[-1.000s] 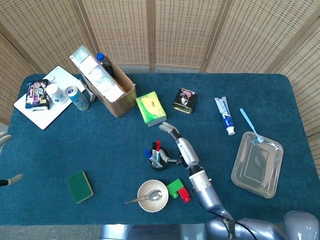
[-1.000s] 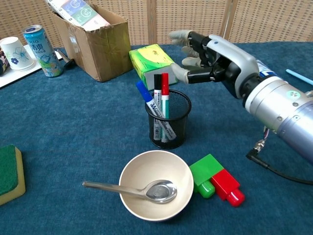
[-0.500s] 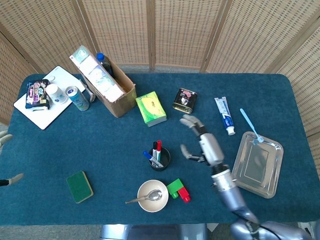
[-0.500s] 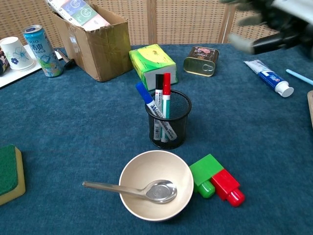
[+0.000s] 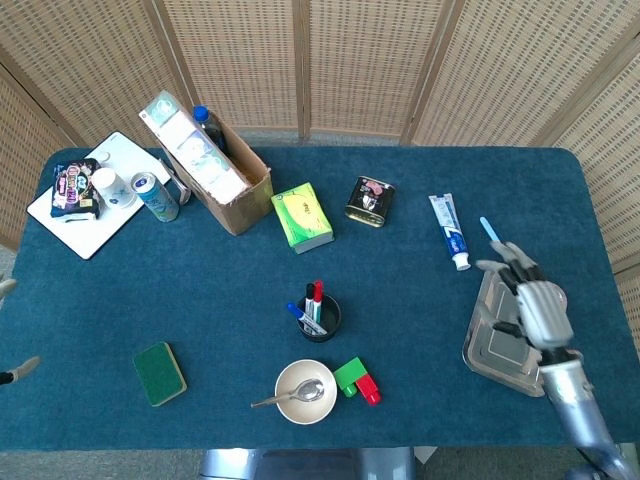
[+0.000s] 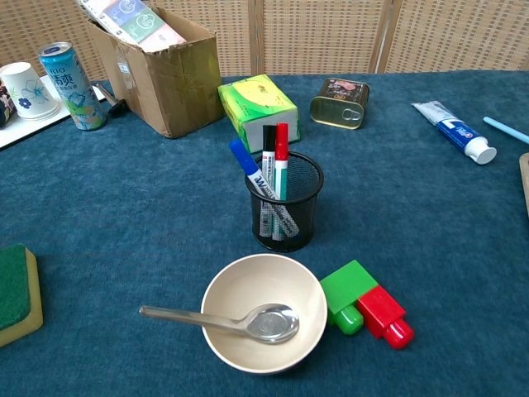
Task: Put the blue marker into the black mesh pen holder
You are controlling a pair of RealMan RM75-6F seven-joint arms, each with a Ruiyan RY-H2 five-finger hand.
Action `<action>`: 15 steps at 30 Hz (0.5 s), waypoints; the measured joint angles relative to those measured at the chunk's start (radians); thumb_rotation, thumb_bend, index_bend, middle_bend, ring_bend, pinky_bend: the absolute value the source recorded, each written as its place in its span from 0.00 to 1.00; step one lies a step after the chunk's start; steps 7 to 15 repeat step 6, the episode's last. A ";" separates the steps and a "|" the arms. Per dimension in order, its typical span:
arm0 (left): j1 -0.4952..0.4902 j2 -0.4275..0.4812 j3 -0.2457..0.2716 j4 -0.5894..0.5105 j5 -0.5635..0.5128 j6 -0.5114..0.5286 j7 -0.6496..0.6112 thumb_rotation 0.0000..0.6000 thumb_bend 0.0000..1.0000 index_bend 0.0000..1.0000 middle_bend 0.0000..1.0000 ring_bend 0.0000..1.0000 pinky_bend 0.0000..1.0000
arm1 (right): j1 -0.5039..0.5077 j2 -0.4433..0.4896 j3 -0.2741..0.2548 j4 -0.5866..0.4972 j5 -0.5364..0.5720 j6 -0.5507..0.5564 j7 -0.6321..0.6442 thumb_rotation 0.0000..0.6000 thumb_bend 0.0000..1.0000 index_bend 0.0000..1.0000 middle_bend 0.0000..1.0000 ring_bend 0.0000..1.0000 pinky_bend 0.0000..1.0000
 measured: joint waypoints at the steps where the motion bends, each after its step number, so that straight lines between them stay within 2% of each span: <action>1: 0.008 -0.012 0.003 0.012 0.003 0.012 0.005 1.00 0.14 0.11 0.00 0.00 0.04 | -0.017 0.004 -0.010 0.002 -0.001 0.016 -0.017 1.00 0.38 0.26 0.07 0.00 0.09; 6: 0.033 -0.044 0.011 0.046 0.000 0.038 0.048 1.00 0.14 0.11 0.00 0.00 0.02 | -0.080 0.013 -0.048 0.015 -0.004 0.070 -0.127 1.00 0.33 0.25 0.05 0.00 0.03; 15: 0.033 -0.044 0.011 0.046 0.000 0.038 0.048 1.00 0.14 0.11 0.00 0.00 0.02 | -0.080 0.013 -0.048 0.015 -0.004 0.070 -0.127 1.00 0.33 0.25 0.05 0.00 0.03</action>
